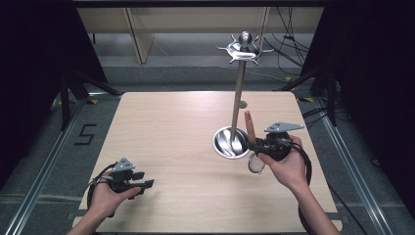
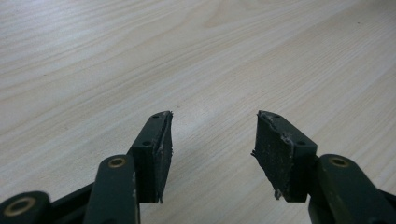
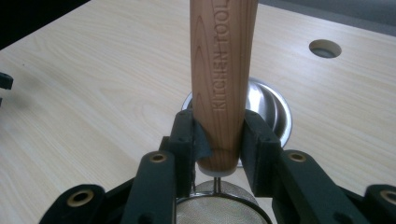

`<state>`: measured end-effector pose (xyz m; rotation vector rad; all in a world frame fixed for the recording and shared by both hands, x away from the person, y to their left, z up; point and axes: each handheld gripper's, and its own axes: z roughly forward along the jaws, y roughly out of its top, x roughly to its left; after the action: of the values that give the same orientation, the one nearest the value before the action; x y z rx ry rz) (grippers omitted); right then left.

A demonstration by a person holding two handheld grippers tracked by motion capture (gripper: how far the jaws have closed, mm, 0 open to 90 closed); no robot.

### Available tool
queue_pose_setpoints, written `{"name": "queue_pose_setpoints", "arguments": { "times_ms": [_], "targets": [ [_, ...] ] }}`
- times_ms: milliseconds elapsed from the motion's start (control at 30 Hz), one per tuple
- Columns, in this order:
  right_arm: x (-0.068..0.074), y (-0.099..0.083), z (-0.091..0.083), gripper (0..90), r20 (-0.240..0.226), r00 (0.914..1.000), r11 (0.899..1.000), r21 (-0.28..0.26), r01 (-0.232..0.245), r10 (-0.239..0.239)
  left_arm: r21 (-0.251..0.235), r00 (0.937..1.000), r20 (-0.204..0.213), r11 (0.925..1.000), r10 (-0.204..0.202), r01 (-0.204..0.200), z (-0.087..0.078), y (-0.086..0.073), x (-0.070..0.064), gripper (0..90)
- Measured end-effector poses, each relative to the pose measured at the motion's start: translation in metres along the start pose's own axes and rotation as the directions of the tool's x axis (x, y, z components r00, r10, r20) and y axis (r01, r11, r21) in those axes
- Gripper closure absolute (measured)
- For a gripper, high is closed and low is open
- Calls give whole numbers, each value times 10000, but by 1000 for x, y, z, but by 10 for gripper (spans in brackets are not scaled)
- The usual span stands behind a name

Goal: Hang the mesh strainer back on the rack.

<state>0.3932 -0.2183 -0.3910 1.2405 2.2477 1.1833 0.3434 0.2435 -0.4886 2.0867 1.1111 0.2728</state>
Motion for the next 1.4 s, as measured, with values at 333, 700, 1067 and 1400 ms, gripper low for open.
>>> {"name": "queue_pose_setpoints", "arguments": {
  "times_ms": [333,700,1067,1400],
  "targets": [
    [-3,5,-7,691,17,10000,9988,-477,-66,67,-246,9999,14,9996,-156,156,2,0,-2,453],
    [-4,9,-14,692,287,9994,9945,-1028,-176,207,-164,10000,-12,9998,-79,79,1,0,-1,453],
    [-6,12,-19,691,274,9987,9905,-1321,-385,425,-127,10000,-54,9999,-21,21,0,0,0,453],
    [-7,16,-24,691,313,9972,9798,-1904,-612,683,-305,9998,-125,9994,-185,181,0,0,0,453]
  ]
}}
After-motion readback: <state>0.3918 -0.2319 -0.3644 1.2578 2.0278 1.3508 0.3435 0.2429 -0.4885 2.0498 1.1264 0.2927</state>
